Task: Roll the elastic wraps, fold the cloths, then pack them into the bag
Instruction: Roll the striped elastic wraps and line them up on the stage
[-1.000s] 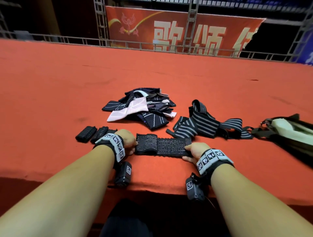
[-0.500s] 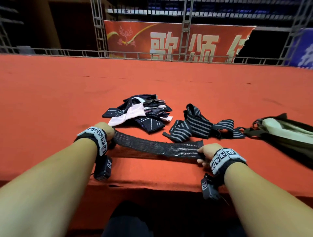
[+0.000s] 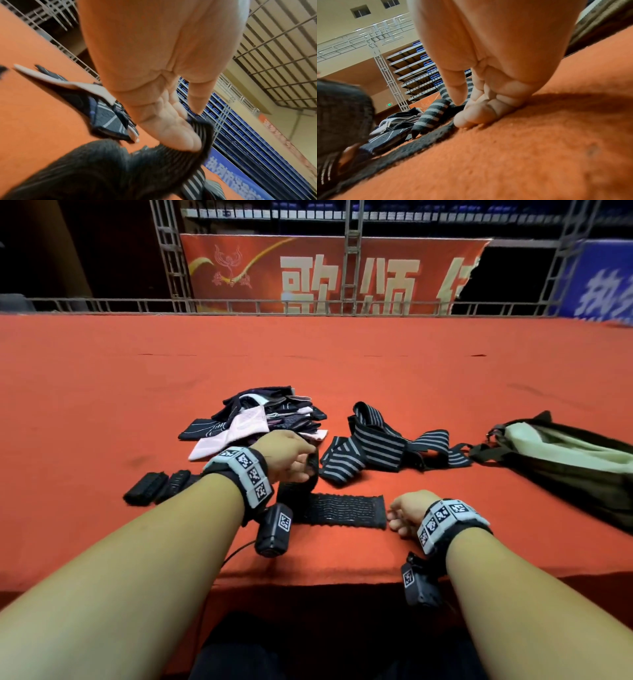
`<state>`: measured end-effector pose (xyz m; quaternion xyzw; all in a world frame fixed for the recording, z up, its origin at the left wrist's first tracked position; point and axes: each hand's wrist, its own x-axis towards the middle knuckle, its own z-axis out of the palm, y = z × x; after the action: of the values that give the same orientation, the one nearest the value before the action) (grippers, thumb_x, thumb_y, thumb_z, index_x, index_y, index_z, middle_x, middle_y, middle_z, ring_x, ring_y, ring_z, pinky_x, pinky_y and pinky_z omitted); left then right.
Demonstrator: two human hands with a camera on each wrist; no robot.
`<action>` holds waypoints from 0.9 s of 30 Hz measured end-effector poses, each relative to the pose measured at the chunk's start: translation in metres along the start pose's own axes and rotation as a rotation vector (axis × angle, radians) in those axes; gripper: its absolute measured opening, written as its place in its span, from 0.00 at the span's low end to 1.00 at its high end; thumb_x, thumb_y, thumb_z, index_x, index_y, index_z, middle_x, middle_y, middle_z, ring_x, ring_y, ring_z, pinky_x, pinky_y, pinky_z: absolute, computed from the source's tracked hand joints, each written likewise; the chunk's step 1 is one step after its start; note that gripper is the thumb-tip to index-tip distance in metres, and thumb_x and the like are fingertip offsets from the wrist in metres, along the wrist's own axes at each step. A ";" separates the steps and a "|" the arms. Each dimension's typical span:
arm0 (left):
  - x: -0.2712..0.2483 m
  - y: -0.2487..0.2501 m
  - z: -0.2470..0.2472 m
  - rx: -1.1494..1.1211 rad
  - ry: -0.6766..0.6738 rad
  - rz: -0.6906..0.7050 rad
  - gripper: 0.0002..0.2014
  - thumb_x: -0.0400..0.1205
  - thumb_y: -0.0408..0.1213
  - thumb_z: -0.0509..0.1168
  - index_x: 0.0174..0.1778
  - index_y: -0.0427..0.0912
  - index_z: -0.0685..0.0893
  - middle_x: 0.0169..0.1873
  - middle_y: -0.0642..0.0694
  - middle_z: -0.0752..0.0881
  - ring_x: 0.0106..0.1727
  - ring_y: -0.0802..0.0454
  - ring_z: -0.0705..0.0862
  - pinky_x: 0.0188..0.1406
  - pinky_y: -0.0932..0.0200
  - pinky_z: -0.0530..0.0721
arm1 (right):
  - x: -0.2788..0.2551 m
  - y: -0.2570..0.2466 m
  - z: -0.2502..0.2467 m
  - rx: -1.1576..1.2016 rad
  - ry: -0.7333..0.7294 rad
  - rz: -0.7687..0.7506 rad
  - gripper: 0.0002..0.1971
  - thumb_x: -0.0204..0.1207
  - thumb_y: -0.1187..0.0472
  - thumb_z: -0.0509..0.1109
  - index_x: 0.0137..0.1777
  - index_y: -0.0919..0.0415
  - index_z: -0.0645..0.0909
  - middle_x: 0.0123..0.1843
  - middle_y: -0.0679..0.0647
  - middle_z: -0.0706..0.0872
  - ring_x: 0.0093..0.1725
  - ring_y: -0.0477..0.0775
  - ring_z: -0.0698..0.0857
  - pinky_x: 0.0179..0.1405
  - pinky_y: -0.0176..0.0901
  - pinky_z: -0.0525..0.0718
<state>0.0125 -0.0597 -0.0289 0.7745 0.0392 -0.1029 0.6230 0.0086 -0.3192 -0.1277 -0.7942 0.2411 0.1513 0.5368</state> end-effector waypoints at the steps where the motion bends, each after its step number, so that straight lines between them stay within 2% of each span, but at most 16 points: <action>1: 0.001 0.001 0.013 -0.005 -0.082 0.010 0.03 0.87 0.34 0.67 0.49 0.40 0.81 0.36 0.41 0.86 0.31 0.47 0.87 0.32 0.55 0.86 | 0.000 0.000 -0.001 0.008 -0.008 0.000 0.16 0.85 0.65 0.60 0.35 0.66 0.78 0.28 0.58 0.81 0.23 0.53 0.79 0.15 0.36 0.74; 3: 0.008 -0.005 0.030 0.065 -0.186 0.049 0.06 0.87 0.38 0.68 0.49 0.39 0.82 0.37 0.41 0.84 0.33 0.48 0.84 0.33 0.56 0.83 | 0.001 0.000 -0.003 0.029 -0.026 -0.002 0.14 0.85 0.65 0.60 0.37 0.66 0.78 0.30 0.57 0.82 0.24 0.52 0.81 0.16 0.35 0.75; 4: 0.013 -0.010 0.035 0.188 -0.200 0.089 0.06 0.85 0.38 0.70 0.48 0.39 0.82 0.37 0.41 0.83 0.34 0.48 0.83 0.34 0.57 0.81 | 0.002 0.001 -0.003 0.037 -0.029 -0.002 0.14 0.85 0.65 0.61 0.37 0.66 0.78 0.31 0.58 0.82 0.25 0.53 0.81 0.17 0.36 0.76; 6: 0.022 -0.019 0.040 0.665 -0.184 0.176 0.09 0.79 0.41 0.76 0.49 0.43 0.86 0.42 0.48 0.87 0.41 0.50 0.85 0.44 0.58 0.83 | 0.005 0.000 -0.002 0.031 -0.032 0.001 0.13 0.83 0.65 0.62 0.37 0.66 0.79 0.30 0.58 0.83 0.27 0.55 0.81 0.19 0.38 0.77; 7: 0.024 -0.023 0.043 0.892 -0.188 0.203 0.13 0.76 0.45 0.78 0.53 0.47 0.88 0.47 0.50 0.88 0.48 0.51 0.87 0.51 0.59 0.83 | 0.006 0.000 -0.002 0.025 -0.035 0.005 0.12 0.83 0.65 0.62 0.37 0.66 0.79 0.29 0.58 0.83 0.26 0.55 0.81 0.19 0.38 0.77; 9: 0.023 -0.031 0.051 1.101 -0.225 0.216 0.24 0.72 0.48 0.80 0.64 0.52 0.86 0.58 0.51 0.87 0.59 0.50 0.85 0.58 0.59 0.81 | 0.007 -0.002 0.000 0.009 -0.046 0.017 0.12 0.81 0.65 0.63 0.36 0.65 0.79 0.25 0.57 0.81 0.24 0.54 0.80 0.19 0.38 0.77; 13: 0.028 -0.045 0.066 1.196 -0.265 0.239 0.39 0.68 0.52 0.82 0.75 0.51 0.77 0.68 0.50 0.83 0.66 0.47 0.82 0.67 0.53 0.81 | 0.008 -0.004 -0.001 -0.057 -0.064 0.032 0.14 0.81 0.63 0.66 0.32 0.64 0.79 0.22 0.57 0.81 0.25 0.54 0.79 0.22 0.41 0.78; 16: 0.034 -0.048 0.072 1.205 -0.273 0.215 0.45 0.67 0.54 0.82 0.80 0.49 0.73 0.73 0.47 0.80 0.71 0.45 0.80 0.72 0.49 0.79 | 0.006 -0.003 -0.003 -0.086 -0.064 0.026 0.12 0.81 0.62 0.68 0.36 0.66 0.81 0.24 0.59 0.84 0.23 0.53 0.79 0.22 0.39 0.79; 18: 0.037 -0.049 0.074 1.199 -0.272 0.203 0.50 0.67 0.55 0.83 0.85 0.48 0.68 0.78 0.46 0.75 0.77 0.45 0.76 0.76 0.50 0.75 | 0.005 -0.003 -0.004 -0.104 -0.058 0.022 0.11 0.81 0.63 0.70 0.38 0.67 0.81 0.24 0.58 0.85 0.21 0.53 0.78 0.21 0.39 0.78; 24: 0.040 -0.051 0.069 1.148 -0.321 0.245 0.45 0.68 0.51 0.84 0.82 0.53 0.73 0.75 0.50 0.72 0.77 0.48 0.72 0.79 0.50 0.72 | 0.001 -0.004 -0.003 -0.209 -0.063 -0.019 0.10 0.78 0.62 0.74 0.38 0.67 0.82 0.24 0.57 0.83 0.20 0.53 0.77 0.24 0.39 0.76; 27: 0.044 -0.057 0.066 1.109 -0.344 0.256 0.44 0.67 0.54 0.83 0.79 0.58 0.75 0.72 0.52 0.72 0.75 0.49 0.73 0.79 0.48 0.72 | -0.004 -0.007 0.000 -0.239 -0.040 -0.039 0.10 0.77 0.61 0.76 0.37 0.67 0.83 0.24 0.58 0.83 0.21 0.54 0.77 0.26 0.42 0.76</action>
<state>0.0375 -0.1147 -0.1063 0.9551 -0.2156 -0.1559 0.1305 0.0094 -0.3163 -0.1203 -0.8539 0.1950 0.1845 0.4458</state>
